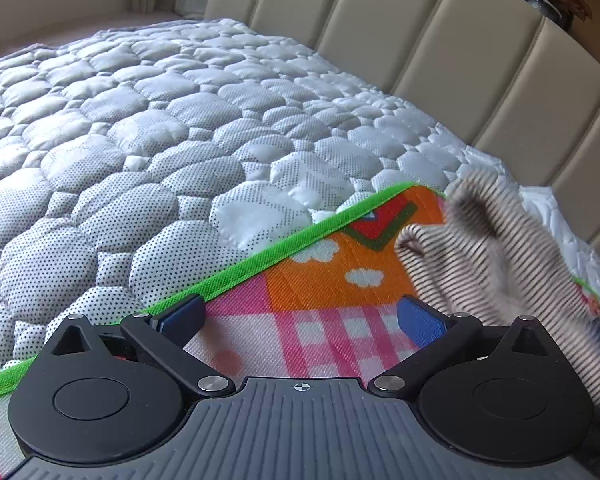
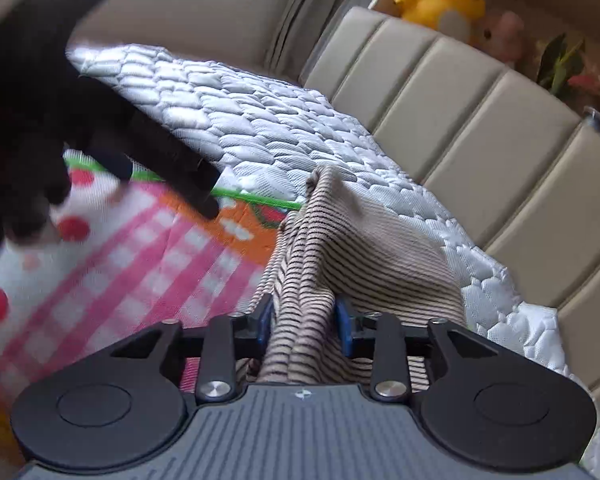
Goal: Fold clothes
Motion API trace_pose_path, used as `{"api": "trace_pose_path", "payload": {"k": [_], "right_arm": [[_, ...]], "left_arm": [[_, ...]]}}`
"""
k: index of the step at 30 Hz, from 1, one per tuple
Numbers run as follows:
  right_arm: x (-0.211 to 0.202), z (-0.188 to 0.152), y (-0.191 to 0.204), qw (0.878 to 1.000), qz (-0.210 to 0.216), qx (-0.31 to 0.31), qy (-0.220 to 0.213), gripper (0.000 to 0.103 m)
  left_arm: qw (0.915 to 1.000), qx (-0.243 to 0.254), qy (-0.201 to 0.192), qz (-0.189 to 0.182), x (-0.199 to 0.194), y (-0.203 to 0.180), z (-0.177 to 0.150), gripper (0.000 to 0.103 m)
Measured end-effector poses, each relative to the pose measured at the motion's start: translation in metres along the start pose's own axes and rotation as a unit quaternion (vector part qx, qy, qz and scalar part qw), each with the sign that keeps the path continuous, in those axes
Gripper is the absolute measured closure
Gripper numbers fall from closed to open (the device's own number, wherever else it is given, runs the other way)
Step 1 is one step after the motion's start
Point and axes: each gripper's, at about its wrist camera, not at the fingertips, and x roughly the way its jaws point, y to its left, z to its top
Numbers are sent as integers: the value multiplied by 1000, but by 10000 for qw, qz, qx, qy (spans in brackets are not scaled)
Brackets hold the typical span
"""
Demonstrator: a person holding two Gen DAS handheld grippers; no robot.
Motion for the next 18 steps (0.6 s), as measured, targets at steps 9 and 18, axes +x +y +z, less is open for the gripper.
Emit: {"api": "trace_pose_path", "payload": {"k": [9,18], "right_arm": [[-3,-5,15,9990,7,-388,-201,39],[-52,-43,-108,9836,816,1443,-705,0]], "left_arm": [[9672,224,126,-2525,-7,-85,47,0],[9808,722,803,-1621,61,-105,31,0]]}}
